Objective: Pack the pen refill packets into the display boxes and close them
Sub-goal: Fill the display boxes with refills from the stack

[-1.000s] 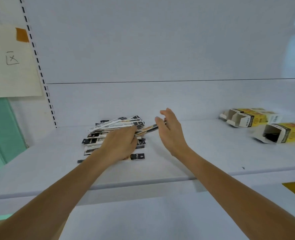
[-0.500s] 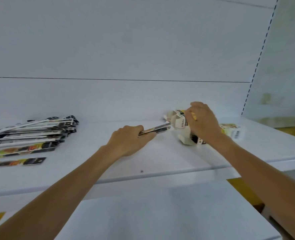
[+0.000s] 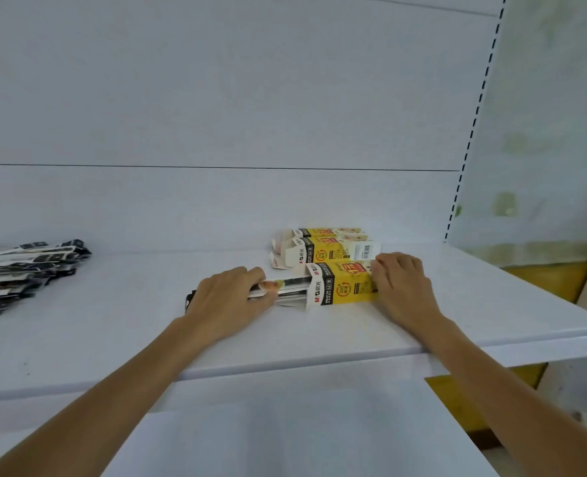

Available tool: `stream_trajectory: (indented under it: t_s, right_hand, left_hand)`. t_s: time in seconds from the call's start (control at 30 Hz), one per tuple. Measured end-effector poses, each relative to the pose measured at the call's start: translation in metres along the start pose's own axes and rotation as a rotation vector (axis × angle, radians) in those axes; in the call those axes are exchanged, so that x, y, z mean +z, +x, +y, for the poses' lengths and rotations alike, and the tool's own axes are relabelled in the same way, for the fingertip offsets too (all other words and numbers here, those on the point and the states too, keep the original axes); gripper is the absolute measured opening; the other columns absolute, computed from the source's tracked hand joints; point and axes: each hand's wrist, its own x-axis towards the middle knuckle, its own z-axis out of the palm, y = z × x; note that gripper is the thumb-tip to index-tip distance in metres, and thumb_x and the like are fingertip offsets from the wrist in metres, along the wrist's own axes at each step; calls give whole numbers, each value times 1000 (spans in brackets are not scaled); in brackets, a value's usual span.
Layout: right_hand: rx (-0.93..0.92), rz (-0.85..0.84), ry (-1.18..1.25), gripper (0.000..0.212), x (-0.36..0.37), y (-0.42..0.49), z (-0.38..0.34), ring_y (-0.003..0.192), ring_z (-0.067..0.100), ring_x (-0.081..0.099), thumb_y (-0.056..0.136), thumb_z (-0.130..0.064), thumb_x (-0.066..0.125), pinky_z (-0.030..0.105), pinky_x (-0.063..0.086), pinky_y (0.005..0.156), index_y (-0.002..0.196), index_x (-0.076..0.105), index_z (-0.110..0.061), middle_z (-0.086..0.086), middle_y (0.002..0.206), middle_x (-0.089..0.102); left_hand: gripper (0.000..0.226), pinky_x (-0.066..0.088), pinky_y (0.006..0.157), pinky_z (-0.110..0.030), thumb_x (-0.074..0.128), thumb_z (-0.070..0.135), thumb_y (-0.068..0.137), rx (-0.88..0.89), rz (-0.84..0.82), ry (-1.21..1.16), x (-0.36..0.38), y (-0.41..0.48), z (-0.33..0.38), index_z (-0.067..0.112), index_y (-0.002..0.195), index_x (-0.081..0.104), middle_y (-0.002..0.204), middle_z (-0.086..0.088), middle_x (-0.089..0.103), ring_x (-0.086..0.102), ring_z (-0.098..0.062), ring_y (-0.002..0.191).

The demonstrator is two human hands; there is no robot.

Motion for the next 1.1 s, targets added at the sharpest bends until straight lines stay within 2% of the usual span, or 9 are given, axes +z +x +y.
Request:
stream_trajectory:
  t_s: [0.23,0.33,0.43,0.53,0.7,0.8,0.93,1.0,1.1]
  right_hand:
    - [-58,43,60,34,3,3,6,118,24,38,97,-37,30,45,45,90,114,50,-16,3,122,52]
    - [-54,38,31,58,7,6,8,115,24,40,88,-51,11,42,46,88,114,50,-17,2,121,53]
    - [-74,49,-32,76,10,8,10,116,26,40,78,-54,-4,41,43,88,117,50,-16,4,124,51]
    - [-63,86,-19,80,4,3,4,119,29,40,76,-55,0,46,38,95,123,50,-15,8,128,47]
    - [-118,48,-108,79,12,7,11,120,28,36,78,-51,-9,42,44,89,123,47,-17,6,129,48]
    - [-95,60,-39,70,8,4,8,121,28,37,83,-51,3,46,41,93,123,49,-17,7,130,47]
    - [-92,54,65,37,1,-1,3,122,25,35,97,-39,32,44,43,91,119,53,-19,6,129,49]
    - [-98,48,99,33,0,0,3,123,23,34,96,-36,37,44,42,92,118,53,-19,5,129,50]
    - [-115,51,96,32,1,-1,3,121,23,35,96,-35,36,43,43,90,118,54,-19,3,127,51]
  left_hand:
    - [36,34,70,-30,41,49,93,-32,-36,-22,3,28,15,21,103,61,98,0,61,56,-23,93]
    - [32,33,70,-30,44,46,92,-76,-16,-27,3,33,17,22,101,63,98,-1,62,56,-24,93]
    - [36,37,69,-30,42,46,93,-53,71,86,1,36,16,17,97,63,93,-3,61,58,-25,89]
    - [38,38,68,-31,40,46,94,-19,110,165,3,42,16,15,96,62,91,-5,61,59,-26,86]
    - [52,36,66,-32,28,51,96,-87,22,75,17,42,18,10,84,58,79,-4,58,56,-28,78]
    - [60,35,67,-33,16,52,97,-147,62,198,19,47,24,9,88,57,82,-8,61,58,-32,82]
    - [58,36,73,-34,15,44,100,-223,-46,220,22,50,25,10,104,62,99,-14,63,58,-33,92]
    - [53,38,73,-33,17,44,100,-160,-129,44,25,48,36,11,110,58,102,-15,62,56,-31,90]
    - [49,38,61,-26,19,47,98,-74,-179,-384,22,47,55,13,76,46,82,-7,57,53,-17,70]
